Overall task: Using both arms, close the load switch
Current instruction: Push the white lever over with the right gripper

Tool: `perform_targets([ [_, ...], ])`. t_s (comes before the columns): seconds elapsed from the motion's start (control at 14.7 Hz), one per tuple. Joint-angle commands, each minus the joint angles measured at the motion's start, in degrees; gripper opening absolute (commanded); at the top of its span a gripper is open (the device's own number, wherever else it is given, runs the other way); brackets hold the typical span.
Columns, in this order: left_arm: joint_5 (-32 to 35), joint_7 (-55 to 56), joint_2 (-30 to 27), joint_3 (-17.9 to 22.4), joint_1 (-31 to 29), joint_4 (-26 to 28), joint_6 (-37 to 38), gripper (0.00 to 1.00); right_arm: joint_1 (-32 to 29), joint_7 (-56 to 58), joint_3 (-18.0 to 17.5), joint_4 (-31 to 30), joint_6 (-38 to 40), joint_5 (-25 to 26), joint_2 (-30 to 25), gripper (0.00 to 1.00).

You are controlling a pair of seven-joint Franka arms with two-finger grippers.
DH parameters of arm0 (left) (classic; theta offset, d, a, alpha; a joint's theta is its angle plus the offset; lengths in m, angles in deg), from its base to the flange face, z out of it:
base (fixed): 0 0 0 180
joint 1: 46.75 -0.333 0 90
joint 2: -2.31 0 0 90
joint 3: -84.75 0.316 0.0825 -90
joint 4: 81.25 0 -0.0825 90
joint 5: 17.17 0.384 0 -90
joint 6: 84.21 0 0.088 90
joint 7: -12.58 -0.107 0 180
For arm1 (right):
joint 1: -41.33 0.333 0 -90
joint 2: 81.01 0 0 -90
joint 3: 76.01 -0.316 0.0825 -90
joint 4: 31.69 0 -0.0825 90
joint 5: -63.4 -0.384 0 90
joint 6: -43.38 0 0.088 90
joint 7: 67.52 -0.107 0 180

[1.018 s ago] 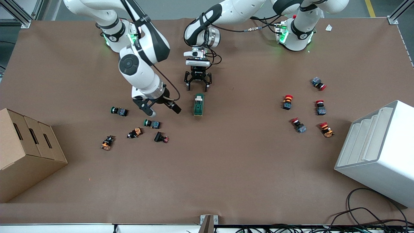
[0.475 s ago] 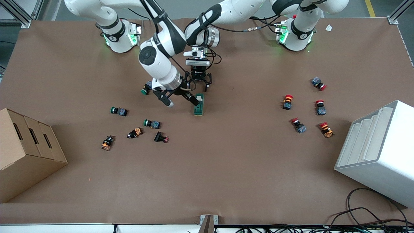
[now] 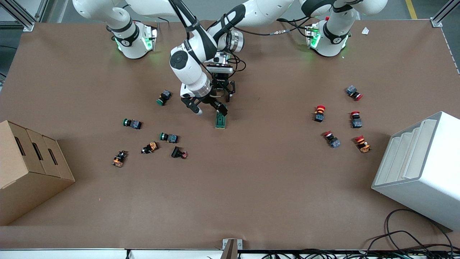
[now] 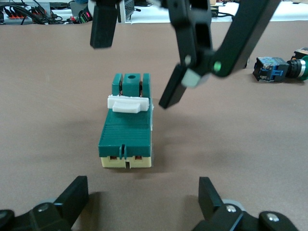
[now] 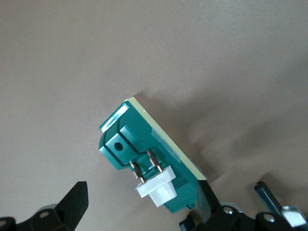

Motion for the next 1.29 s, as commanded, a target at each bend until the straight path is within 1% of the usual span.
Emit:
perform_targets([
  [0.0, -2.30, 1.63, 4.21, -0.56, 1.89, -1.38, -2.89, 1.00, 1.47, -0.13, 0.57, 0.34, -0.89, -1.31, 0.18, 1.00],
  [0.41, -2.30, 1.54, 4.21, -0.56, 1.89, -1.38, -2.72, 1.00, 2.79, -0.22, 0.57, 2.89, -3.96, -1.31, 4.13, 1.00],
  [0.81, -2.83, 1.45, 4.04, -0.56, 1.98, -1.38, -2.72, 1.00, 3.41, -0.31, 0.57, 4.56, -4.23, -1.40, 5.72, 1.00],
  [1.22, -2.83, 1.45, 4.04, -0.56, 1.98, -1.47, -2.72, 1.00, 0.87, 0.30, 0.66, 7.02, -3.35, -1.40, 5.72, 1.00],
])
